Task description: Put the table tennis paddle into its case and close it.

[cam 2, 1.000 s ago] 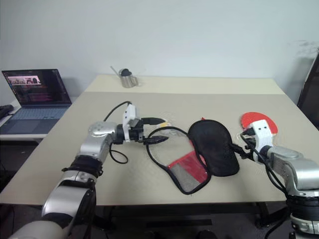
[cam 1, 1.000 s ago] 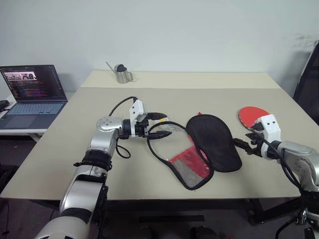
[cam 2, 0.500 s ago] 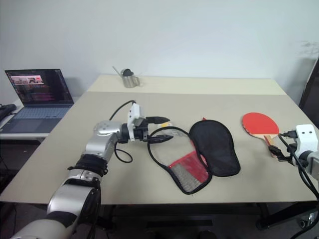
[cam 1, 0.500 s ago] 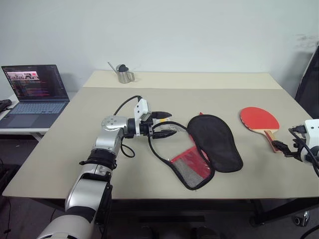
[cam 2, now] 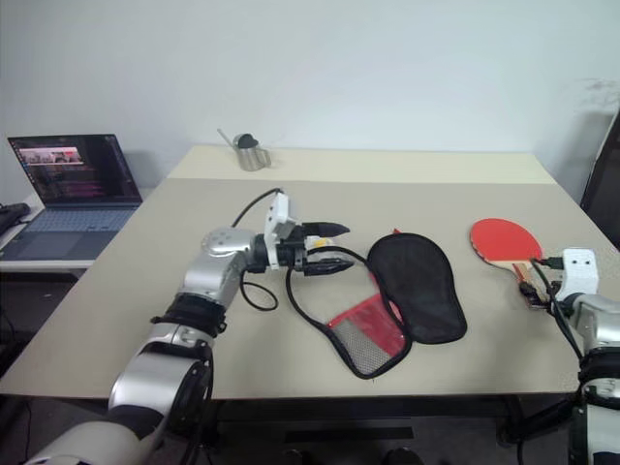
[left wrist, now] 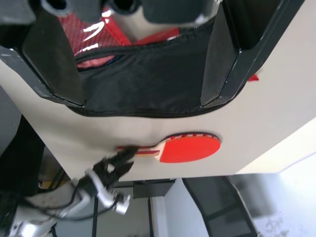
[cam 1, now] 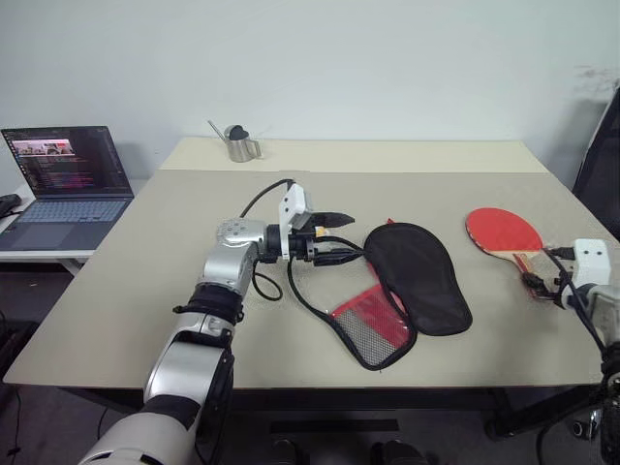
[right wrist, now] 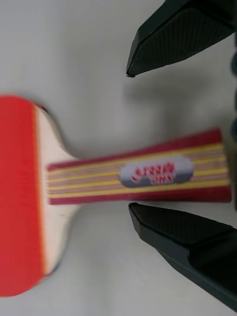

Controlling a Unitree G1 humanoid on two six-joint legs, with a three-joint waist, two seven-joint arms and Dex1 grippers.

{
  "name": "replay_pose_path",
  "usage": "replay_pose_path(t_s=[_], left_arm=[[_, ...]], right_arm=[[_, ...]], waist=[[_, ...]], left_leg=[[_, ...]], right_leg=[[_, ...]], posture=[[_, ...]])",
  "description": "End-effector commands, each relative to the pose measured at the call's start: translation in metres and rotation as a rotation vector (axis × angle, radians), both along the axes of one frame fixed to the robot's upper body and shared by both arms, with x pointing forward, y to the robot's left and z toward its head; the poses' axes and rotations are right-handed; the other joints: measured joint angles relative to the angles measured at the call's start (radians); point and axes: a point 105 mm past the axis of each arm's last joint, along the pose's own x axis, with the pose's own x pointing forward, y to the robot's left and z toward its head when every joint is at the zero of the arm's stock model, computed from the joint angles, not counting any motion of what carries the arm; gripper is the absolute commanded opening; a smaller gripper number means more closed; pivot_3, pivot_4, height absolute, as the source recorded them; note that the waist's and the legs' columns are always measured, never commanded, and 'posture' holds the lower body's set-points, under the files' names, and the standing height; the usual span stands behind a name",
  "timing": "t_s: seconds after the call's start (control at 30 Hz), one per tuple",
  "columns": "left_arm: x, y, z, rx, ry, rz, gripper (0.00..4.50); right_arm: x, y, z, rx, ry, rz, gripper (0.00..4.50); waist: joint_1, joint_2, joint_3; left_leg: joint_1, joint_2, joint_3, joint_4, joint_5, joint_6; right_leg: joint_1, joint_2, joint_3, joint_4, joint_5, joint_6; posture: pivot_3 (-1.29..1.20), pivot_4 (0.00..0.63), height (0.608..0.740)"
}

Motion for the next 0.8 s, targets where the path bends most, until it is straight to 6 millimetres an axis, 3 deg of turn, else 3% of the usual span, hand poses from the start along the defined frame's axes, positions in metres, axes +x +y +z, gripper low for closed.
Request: replay_pose_path(t_s=[0.03,0.17,0.47,0.6,0.8], left_arm=[[-0.003,-0.004,0.021,-0.025,-0.068,-0.029,4.05],[-0.003,-0.003,0.022,-0.026,-0.072,-0.024,4.05],[-0.003,-0.002,0.019,-0.018,-0.072,-0.020,4.05],[-0.003,-0.001,0.019,-0.016,-0.072,-0.017,4.05],[-0.002,0.003,0.016,-0.010,-0.063,-0.009,4.05]], right_arm=[[0.006,0.003,0.000,-0.027,-0.019,0.008,4.47],[0.008,0.007,-0.005,-0.046,-0.010,0.017,4.47],[0.002,0.029,-0.007,-0.002,-0.005,0.085,1.55],[-0.013,0.039,0.000,-0.002,-0.003,0.096,1.43],[-0.055,0.068,0.009,0.010,0.030,0.134,1.43]], waist=[[-0.003,0.000,0.000],[-0.015,0.000,0.000],[-0.018,0.000,0.000],[-0.016,0.000,0.000],[-0.012,0.000,0.000]], left_leg=[[0.000,0.000,0.000,0.000,0.000,0.000],[0.001,0.000,-0.001,0.001,0.000,0.000],[0.002,0.000,-0.002,0.001,0.000,0.000],[0.002,0.000,-0.003,0.000,0.000,0.000],[0.002,0.001,-0.004,-0.001,0.000,0.000]], right_leg=[[0.000,0.000,0.000,0.000,0.000,0.000],[0.002,0.000,0.000,0.000,0.000,0.001],[0.004,0.000,-0.001,0.001,0.001,0.001],[0.003,0.001,-0.001,0.001,0.000,0.000],[0.002,0.001,-0.002,0.001,-0.001,-0.001]], posture=[[0.00,0.150,0.740],[0.00,0.150,0.740],[0.00,0.150,0.740],[0.00,0.150,0.740],[0.00,0.150,0.740]])
